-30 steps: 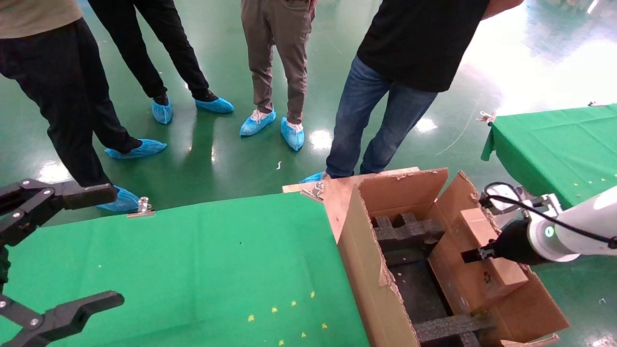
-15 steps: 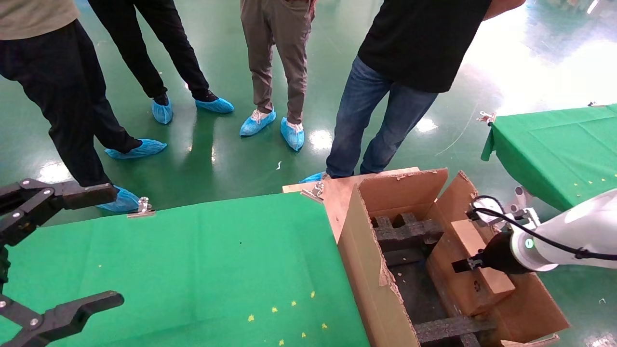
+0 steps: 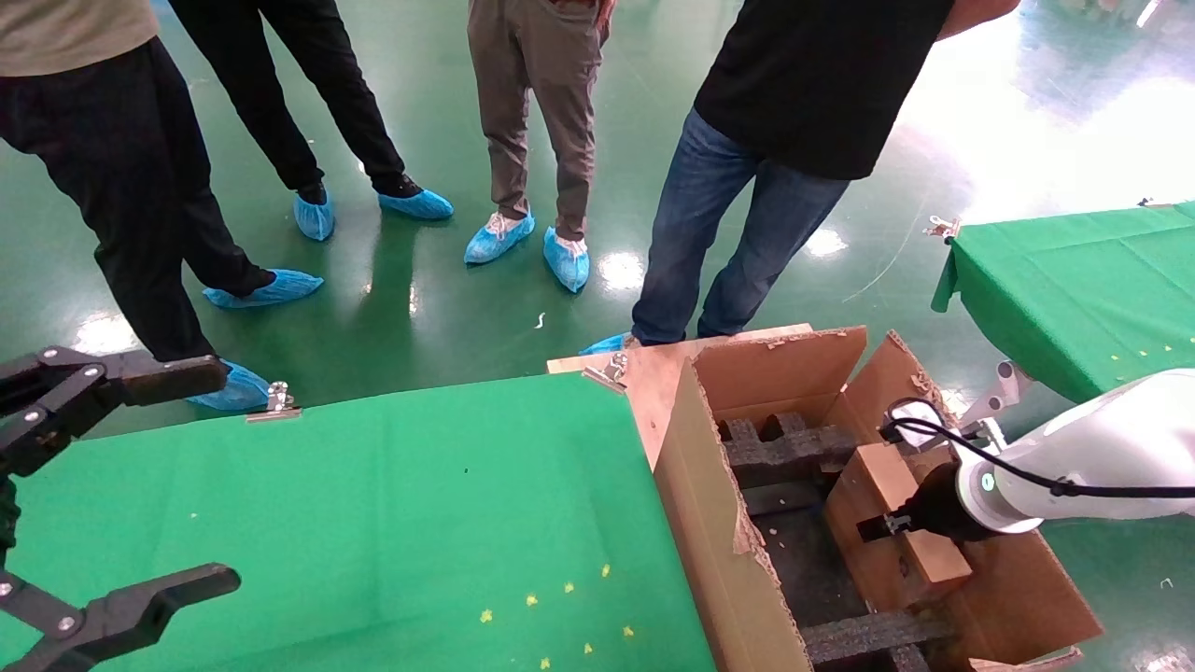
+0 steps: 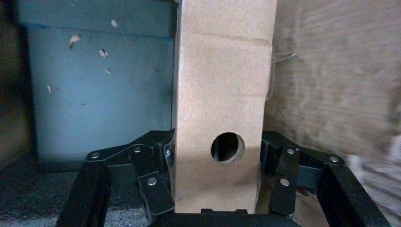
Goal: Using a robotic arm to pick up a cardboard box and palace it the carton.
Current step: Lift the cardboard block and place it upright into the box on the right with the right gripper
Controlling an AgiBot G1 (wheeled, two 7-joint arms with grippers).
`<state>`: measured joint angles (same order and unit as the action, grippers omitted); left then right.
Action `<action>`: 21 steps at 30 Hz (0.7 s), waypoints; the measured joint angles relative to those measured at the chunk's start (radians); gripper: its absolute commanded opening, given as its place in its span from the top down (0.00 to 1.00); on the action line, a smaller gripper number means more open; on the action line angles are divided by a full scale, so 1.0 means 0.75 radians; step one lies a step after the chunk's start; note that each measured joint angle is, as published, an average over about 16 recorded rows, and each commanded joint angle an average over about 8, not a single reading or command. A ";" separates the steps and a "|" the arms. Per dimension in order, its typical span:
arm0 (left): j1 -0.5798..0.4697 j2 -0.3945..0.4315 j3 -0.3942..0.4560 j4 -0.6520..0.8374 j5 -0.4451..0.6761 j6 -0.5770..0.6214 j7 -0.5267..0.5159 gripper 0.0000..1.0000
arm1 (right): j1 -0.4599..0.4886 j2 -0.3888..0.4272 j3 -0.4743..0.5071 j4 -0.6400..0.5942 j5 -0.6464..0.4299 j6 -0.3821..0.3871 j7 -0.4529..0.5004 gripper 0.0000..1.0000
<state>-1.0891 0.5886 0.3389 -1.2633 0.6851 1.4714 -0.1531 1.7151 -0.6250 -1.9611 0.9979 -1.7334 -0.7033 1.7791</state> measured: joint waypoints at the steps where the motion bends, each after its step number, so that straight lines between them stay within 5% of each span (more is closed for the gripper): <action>1: 0.000 0.000 0.000 0.000 0.000 0.000 0.000 0.00 | -0.009 -0.009 0.001 -0.018 0.012 0.004 -0.013 1.00; 9: 0.000 0.000 0.000 0.000 0.000 0.000 0.000 0.00 | -0.064 -0.076 0.018 -0.156 0.100 0.019 -0.122 0.97; 17: 0.000 0.000 0.000 0.000 0.000 0.000 0.000 0.00 | -0.089 -0.109 0.034 -0.233 0.159 0.016 -0.192 0.02; 21: 0.000 0.000 0.000 0.000 0.000 0.000 0.000 0.00 | -0.091 -0.112 0.037 -0.242 0.169 0.014 -0.201 0.00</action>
<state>-1.0890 0.5884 0.3390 -1.2631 0.6847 1.4711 -0.1530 1.6469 -0.7093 -1.9336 0.8162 -1.6070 -0.6928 1.6283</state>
